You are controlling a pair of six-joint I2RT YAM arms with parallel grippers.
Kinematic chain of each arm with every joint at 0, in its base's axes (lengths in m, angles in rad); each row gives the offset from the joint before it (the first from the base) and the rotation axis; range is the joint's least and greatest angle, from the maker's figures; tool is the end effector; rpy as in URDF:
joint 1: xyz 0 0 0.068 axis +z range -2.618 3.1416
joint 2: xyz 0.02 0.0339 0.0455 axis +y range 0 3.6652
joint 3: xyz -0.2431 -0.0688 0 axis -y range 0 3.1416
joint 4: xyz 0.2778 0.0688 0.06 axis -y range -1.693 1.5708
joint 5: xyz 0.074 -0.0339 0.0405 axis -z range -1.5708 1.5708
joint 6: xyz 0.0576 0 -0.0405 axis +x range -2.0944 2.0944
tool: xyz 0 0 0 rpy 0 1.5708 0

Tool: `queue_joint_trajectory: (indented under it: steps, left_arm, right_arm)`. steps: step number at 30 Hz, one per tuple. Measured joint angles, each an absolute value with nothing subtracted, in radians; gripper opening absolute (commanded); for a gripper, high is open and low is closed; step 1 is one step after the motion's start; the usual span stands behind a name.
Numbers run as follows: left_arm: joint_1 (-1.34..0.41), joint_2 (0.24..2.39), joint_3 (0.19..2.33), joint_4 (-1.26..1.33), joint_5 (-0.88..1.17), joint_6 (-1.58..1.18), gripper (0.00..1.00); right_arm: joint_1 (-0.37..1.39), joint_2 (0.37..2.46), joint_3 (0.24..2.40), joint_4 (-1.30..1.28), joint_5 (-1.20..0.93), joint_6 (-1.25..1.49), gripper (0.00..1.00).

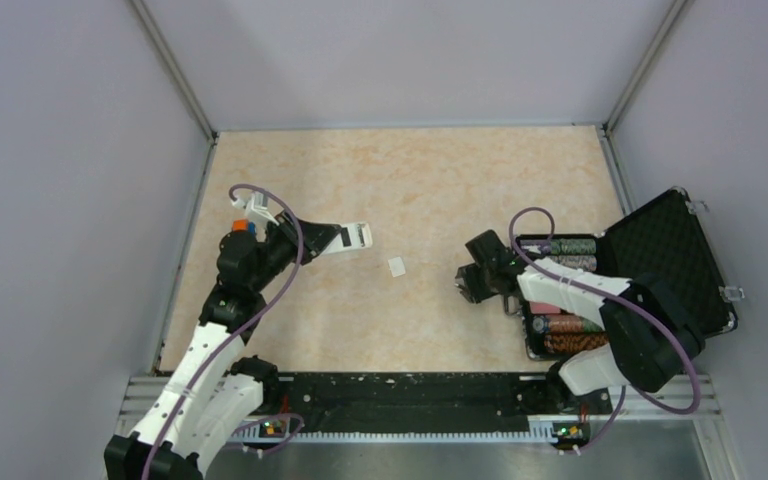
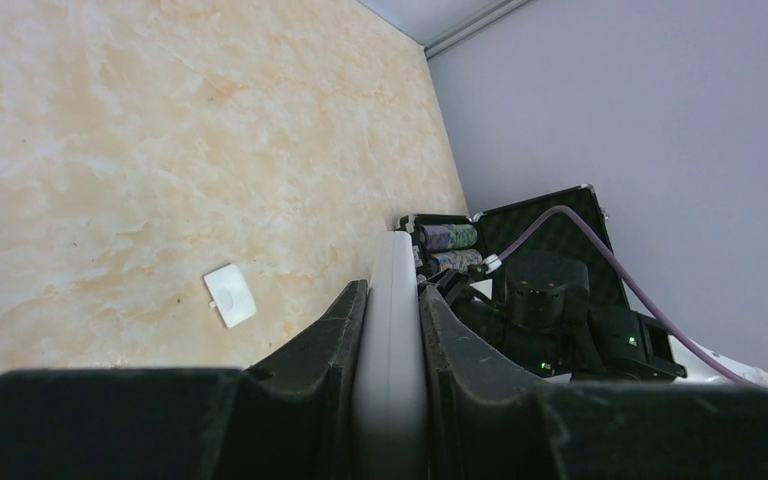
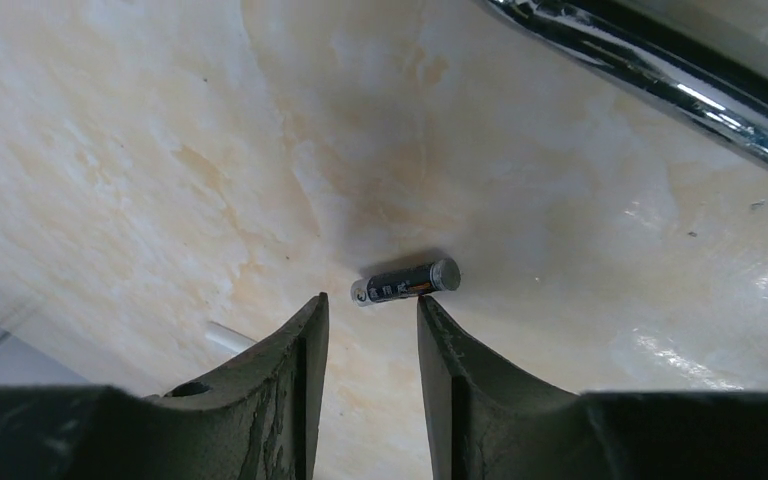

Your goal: Load the batteries into the remote control

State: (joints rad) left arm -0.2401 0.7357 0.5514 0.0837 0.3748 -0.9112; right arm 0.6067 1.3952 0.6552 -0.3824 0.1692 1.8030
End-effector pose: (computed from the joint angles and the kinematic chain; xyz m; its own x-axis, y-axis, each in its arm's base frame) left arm 0.2386 -0.0801 0.2719 -0.5142 -0.6312 -0.5806 0.2753 0.5197 -0.8088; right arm 0.2354 0.1516 0.0920 -0.3182 0.9468 -0.0479 0.8360 0.3041 0.4568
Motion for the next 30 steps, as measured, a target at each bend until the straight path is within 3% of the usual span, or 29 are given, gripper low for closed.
queue_joint_trajectory:
  steps: [3, 17, 26, 30]
  left_arm:
    - [-0.236, 0.739, 0.551, 0.091, 0.372, -0.904, 0.00]
    - [-0.225, 0.764, 0.551, 0.110, 0.354, -0.860, 0.00]
    - [-0.217, 0.769, 0.551, 0.112, 0.349, -0.852, 0.00]
    - [-0.216, 0.771, 0.551, 0.112, 0.347, -0.850, 0.00]
  right_arm:
    - [0.607, 1.425, 0.677, -0.406, 0.170, 1.843, 0.33]
    - [0.585, 1.549, 0.824, -0.584, 0.160, 2.001, 0.31]
    - [0.529, 1.567, 0.841, -0.633, 0.114, 2.042, 0.00]
    - [0.527, 1.581, 0.860, -0.646, 0.111, 2.026, 0.00]
